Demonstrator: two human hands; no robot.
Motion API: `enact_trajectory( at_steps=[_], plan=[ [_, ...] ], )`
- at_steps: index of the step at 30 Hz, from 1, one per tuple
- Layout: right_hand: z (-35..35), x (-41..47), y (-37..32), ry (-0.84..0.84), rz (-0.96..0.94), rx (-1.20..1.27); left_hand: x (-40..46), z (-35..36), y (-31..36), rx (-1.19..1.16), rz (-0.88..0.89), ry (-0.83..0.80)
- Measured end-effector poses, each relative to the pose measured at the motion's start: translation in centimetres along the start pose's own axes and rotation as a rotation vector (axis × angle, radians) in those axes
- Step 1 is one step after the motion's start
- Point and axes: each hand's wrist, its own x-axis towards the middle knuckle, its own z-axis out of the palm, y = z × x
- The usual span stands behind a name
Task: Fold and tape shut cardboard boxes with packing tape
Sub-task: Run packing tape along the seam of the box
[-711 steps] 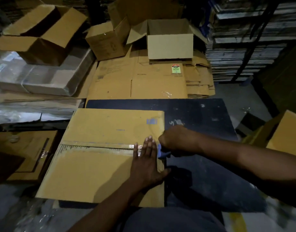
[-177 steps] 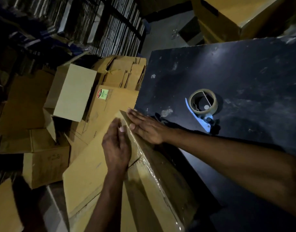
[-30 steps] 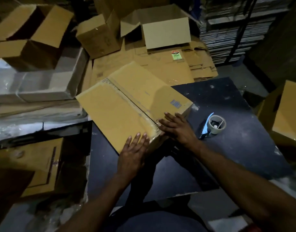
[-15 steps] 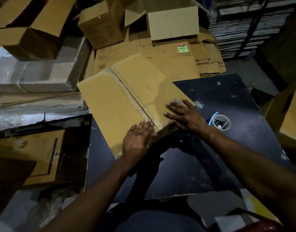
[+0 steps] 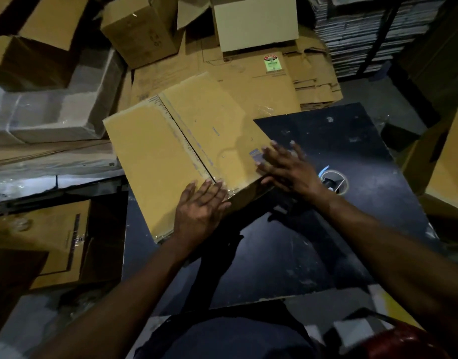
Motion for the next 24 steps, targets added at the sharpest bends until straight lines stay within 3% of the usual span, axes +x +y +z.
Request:
enact_trajectory(
  at_steps=[3,7,10,16,18,21,24],
  plan=[
    [-0.6,-2.0,2.2,-0.029,0.099,0.144,1.5,1.4,1.2,-0.030,0.005,-0.080],
    [1.0,-1.8,1.7,0.066,0.106,0.171,1.3,2.1,1.4,-0.022,-0.011,-0.048],
    [0.7,-1.6,0.7,-0.012,0.152,0.164,1.3,2.0,0.5,-0.030,0.007,-0.065],
    [0.0,-2.3,-8.5,0.065,0.303,0.215,-0.3,-1.3,-3.7,-0.098,-0.014,-0.097],
    [-0.4,-2.4,-12.9,0.042,0.329,0.253,-2.2,-2.9,-6.3,-0.079,-0.090,-0.183],
    [-2.0,-1.9,-19.4,-0.139,0.296,0.431,-5.6,-5.6,-10.5,0.079,-0.300,-0.332],
    [-2.2,-0.9,-21.0,-0.086,0.295,0.573,-7.0,-7.3,-11.5,0.105,-0.508,-0.317]
  ],
)
